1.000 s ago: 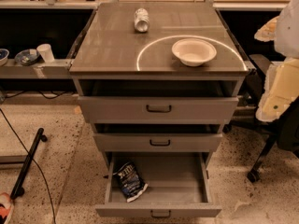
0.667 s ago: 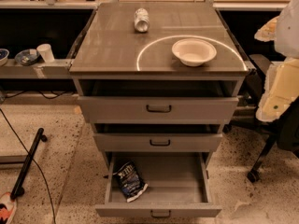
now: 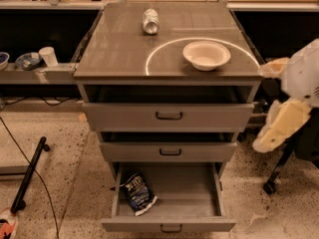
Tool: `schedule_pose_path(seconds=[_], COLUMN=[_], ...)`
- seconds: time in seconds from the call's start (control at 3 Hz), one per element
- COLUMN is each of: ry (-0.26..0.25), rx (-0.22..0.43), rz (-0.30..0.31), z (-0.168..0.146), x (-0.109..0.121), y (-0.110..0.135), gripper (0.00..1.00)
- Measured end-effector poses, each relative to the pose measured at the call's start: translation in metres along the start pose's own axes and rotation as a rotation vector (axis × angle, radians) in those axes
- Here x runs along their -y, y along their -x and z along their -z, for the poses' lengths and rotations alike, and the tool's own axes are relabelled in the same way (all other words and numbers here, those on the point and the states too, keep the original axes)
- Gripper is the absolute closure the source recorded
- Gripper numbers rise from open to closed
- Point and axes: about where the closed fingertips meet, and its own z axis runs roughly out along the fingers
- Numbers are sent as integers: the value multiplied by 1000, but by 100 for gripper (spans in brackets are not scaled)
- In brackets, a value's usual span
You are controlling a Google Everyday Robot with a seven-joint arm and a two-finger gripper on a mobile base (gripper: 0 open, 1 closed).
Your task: Pick blue chip bag from bottom drawer and place on counter
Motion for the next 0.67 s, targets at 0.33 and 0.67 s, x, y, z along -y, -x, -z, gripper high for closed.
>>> schedule_pose_path(seconds=[0.33, 0.67], ry=[73, 108], rx=[209, 372], rz=[-58, -80], z=[-76, -126], x=[-23, -41], y=[-9, 11], gripper=[0, 0])
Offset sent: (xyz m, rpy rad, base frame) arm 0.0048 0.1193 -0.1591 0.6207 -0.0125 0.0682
